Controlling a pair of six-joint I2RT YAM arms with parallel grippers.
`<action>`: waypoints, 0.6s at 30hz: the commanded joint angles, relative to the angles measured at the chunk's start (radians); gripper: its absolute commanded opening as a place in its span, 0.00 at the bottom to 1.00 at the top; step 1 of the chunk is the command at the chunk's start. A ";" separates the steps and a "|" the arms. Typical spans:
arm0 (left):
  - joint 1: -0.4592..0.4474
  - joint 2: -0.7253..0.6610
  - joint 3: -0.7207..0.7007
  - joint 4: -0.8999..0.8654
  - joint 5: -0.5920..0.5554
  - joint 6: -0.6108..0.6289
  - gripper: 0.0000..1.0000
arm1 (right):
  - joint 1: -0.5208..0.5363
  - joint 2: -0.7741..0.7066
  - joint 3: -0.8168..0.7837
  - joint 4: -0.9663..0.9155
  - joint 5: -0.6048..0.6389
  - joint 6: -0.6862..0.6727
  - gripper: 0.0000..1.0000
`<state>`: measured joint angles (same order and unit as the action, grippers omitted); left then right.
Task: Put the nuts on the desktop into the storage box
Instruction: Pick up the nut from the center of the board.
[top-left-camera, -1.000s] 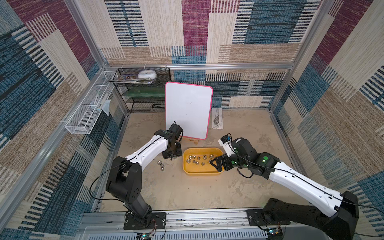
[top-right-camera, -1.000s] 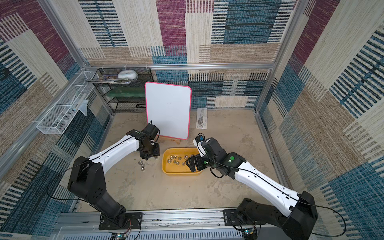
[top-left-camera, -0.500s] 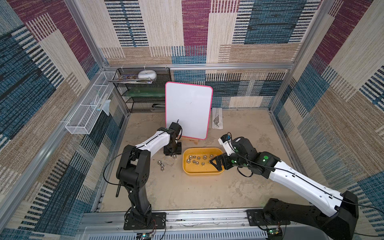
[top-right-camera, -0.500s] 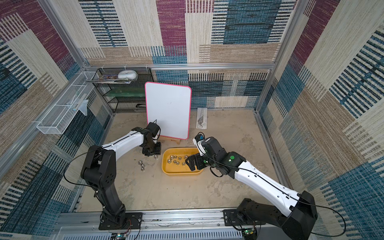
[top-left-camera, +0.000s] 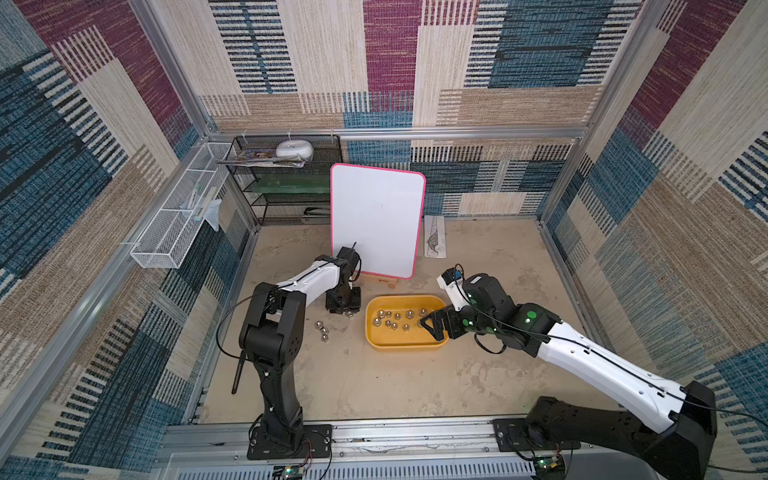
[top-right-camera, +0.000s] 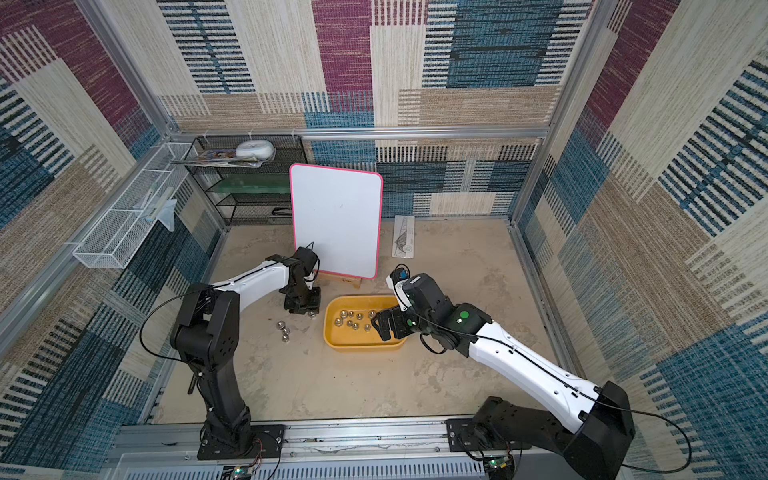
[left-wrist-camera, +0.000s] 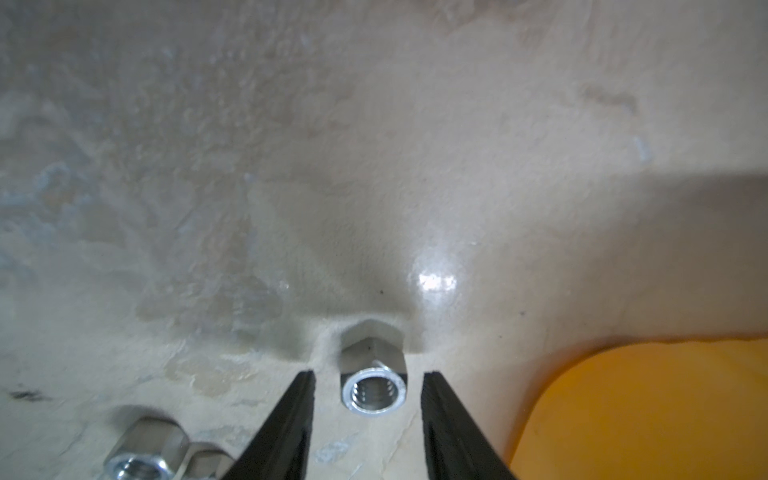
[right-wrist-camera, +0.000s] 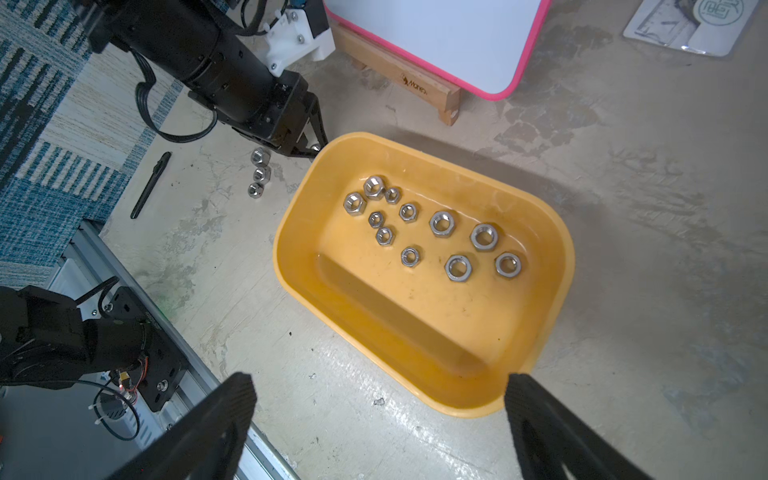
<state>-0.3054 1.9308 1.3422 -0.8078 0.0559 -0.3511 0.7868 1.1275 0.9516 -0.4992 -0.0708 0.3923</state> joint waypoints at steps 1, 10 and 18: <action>0.000 -0.005 -0.011 0.001 0.013 0.012 0.46 | 0.001 0.002 0.000 0.013 0.009 0.004 0.99; 0.000 0.017 -0.014 0.003 0.007 0.011 0.41 | 0.000 0.005 0.000 0.016 0.003 0.005 0.99; -0.001 0.029 -0.013 0.006 0.007 0.008 0.37 | 0.000 -0.009 -0.013 0.017 0.004 0.016 0.99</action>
<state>-0.3054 1.9491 1.3273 -0.8001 0.0551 -0.3481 0.7864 1.1240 0.9417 -0.4969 -0.0677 0.4000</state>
